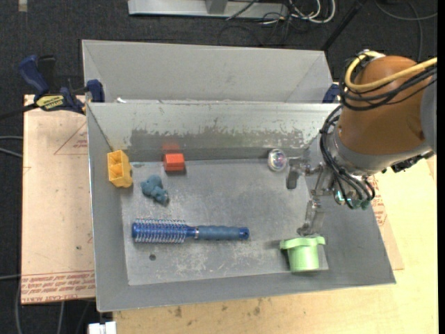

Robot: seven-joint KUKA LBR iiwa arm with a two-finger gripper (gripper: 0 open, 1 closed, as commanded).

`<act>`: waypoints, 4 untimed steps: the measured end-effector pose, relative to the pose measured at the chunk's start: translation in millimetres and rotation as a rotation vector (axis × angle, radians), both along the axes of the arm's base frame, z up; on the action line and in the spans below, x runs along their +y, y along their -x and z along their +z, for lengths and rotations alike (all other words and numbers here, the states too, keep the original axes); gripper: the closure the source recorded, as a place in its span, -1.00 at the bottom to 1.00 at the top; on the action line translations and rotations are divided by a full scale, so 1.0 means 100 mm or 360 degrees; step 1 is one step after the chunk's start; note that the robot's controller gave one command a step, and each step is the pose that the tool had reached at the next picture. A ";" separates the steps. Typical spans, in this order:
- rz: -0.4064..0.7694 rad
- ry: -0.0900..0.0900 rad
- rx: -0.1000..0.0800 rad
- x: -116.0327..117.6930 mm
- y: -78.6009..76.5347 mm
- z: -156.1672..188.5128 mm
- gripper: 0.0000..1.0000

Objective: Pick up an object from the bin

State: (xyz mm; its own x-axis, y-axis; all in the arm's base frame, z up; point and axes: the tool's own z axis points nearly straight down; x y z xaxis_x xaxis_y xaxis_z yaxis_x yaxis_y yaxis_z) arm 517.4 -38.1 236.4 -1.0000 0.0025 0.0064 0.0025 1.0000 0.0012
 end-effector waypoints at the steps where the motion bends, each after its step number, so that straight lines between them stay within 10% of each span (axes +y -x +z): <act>1: 0.0074 0.0000 0.0001 -0.53 0.06 -1.51 -1.00; 2: 0.0019 0.0002 -0.0011 -1.12 0.14 -1.67 -1.00; 3: 0.0029 0.0004 -0.0021 -1.10 0.11 -1.64 1.00; 4: 0.0035 0.0006 -0.0028 -0.94 0.06 0.10 1.00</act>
Offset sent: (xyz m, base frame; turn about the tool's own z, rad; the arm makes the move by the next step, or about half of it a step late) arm -0.0042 -0.0522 -0.1460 -0.0515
